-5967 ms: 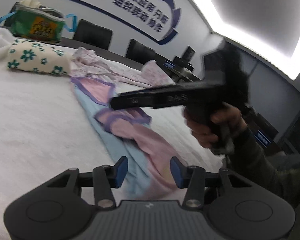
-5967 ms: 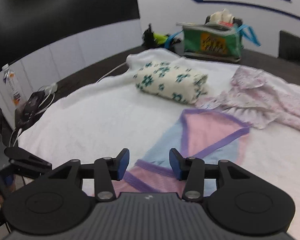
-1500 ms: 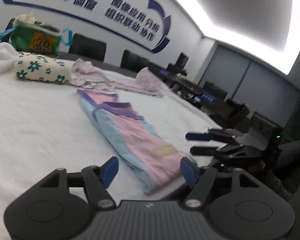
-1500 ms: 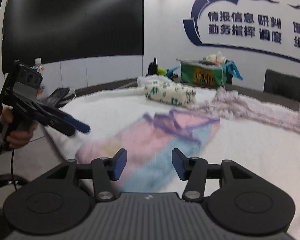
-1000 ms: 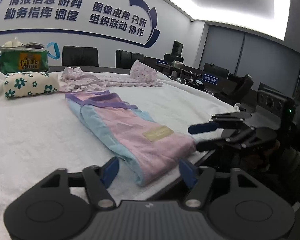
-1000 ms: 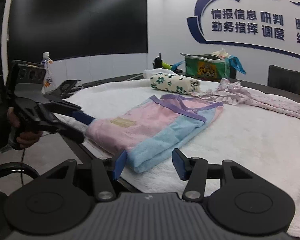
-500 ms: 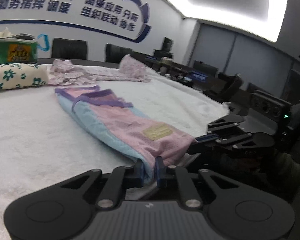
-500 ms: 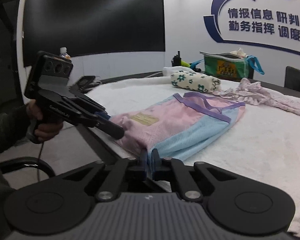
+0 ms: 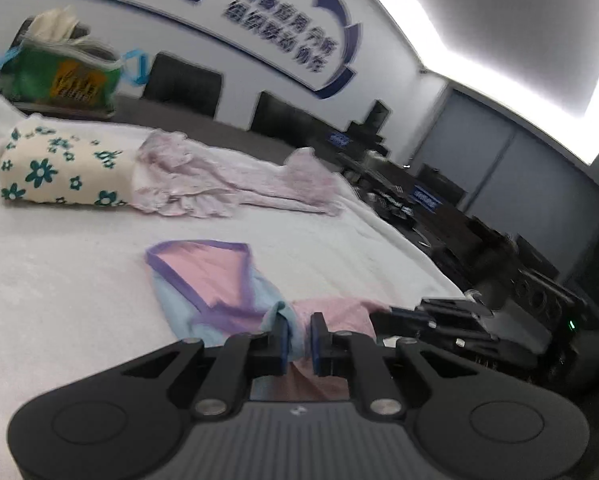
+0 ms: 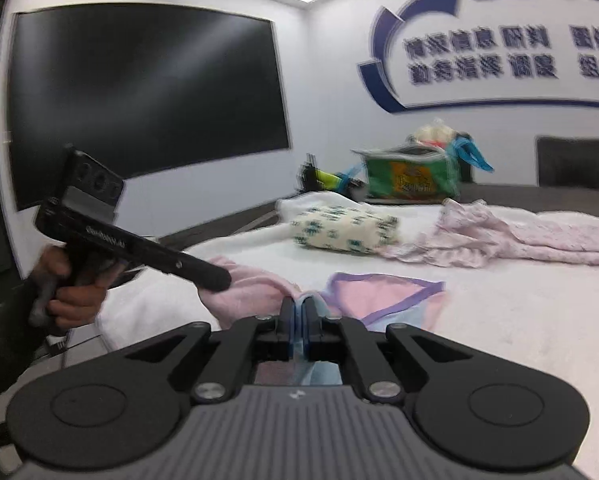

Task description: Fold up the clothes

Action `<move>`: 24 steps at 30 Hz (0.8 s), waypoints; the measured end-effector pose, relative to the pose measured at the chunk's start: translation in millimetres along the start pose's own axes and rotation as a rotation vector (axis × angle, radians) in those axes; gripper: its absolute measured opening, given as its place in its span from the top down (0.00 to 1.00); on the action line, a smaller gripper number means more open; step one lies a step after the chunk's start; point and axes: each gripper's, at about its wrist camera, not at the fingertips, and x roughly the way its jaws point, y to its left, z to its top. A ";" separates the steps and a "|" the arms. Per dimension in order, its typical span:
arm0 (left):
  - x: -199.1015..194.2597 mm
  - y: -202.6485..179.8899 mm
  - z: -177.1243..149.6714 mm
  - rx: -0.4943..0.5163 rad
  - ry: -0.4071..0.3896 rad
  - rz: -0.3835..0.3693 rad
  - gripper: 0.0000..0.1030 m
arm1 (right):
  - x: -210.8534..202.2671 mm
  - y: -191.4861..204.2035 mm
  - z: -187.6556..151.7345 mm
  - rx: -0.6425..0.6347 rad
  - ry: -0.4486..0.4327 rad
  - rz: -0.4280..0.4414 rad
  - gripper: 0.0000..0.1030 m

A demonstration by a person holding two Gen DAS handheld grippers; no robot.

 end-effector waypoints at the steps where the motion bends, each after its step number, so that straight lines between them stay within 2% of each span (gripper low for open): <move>1: 5.7 4.2 9.9 -0.028 0.005 0.012 0.90 | 10.1 -5.7 4.7 0.013 0.022 -0.022 0.97; 3: 24.1 16.0 17.6 -0.062 0.032 0.072 0.87 | 31.7 -17.3 9.6 0.036 0.071 -0.096 0.97; 4: 30.0 21.1 18.1 -0.083 0.034 0.102 0.79 | 42.3 -24.0 11.4 0.051 0.091 -0.139 0.97; 5: 29.3 26.8 15.9 -0.118 0.022 0.123 0.63 | 51.8 -30.4 12.1 0.071 0.109 -0.160 0.96; 7: 20.7 38.4 8.6 -0.190 -0.012 0.144 0.43 | 59.6 -39.6 10.6 0.094 0.107 -0.178 0.92; 8: 12.9 40.2 1.6 -0.200 -0.038 0.137 0.41 | 63.1 -44.1 9.8 0.105 0.105 -0.187 0.84; 9: 4.9 40.6 -6.4 -0.204 -0.067 0.127 0.40 | 60.5 -46.2 10.0 0.104 0.095 -0.204 0.70; 10: -3.0 41.0 -14.5 -0.207 -0.095 0.117 0.37 | 56.9 -48.0 10.3 0.101 0.083 -0.224 0.66; 11: -8.2 38.7 -22.7 -0.200 -0.115 0.115 0.33 | 53.3 -49.7 10.7 0.097 0.072 -0.243 0.65; 13: -10.0 28.3 -36.5 -0.152 -0.139 0.110 0.27 | 47.2 -49.1 4.7 0.124 0.080 -0.213 0.65; 15: -4.9 17.6 -41.2 -0.107 -0.139 0.106 0.27 | 41.2 -48.3 -1.7 0.152 0.090 -0.178 0.65; 18: 7.0 3.3 -43.1 -0.056 -0.116 0.087 0.29 | 32.2 -46.9 -11.3 0.195 0.105 -0.126 0.65; 19: 9.7 -0.8 -44.0 -0.049 -0.104 0.083 0.35 | 29.2 -46.5 -14.6 0.209 0.110 -0.108 0.65; 20: 12.0 -4.6 -45.0 -0.046 -0.091 0.081 0.50 | 31.4 -45.7 -15.7 0.219 0.113 -0.102 0.66; 21: 14.2 -8.4 -45.9 -0.043 -0.078 0.079 0.60 | 34.3 -44.8 -16.6 0.228 0.116 -0.097 0.66; 22: 13.3 -11.7 -47.2 -0.037 -0.073 0.069 0.80 | 37.2 -44.0 -17.5 0.238 0.120 -0.093 0.70; 23: 11.0 -14.8 -48.5 -0.030 -0.072 0.056 0.90 | 40.1 -43.1 -18.4 0.247 0.123 -0.088 0.80; 24: 9.5 -12.5 -50.9 -0.053 -0.064 0.037 0.90 | 43.0 -42.3 -19.3 0.257 0.126 -0.083 0.86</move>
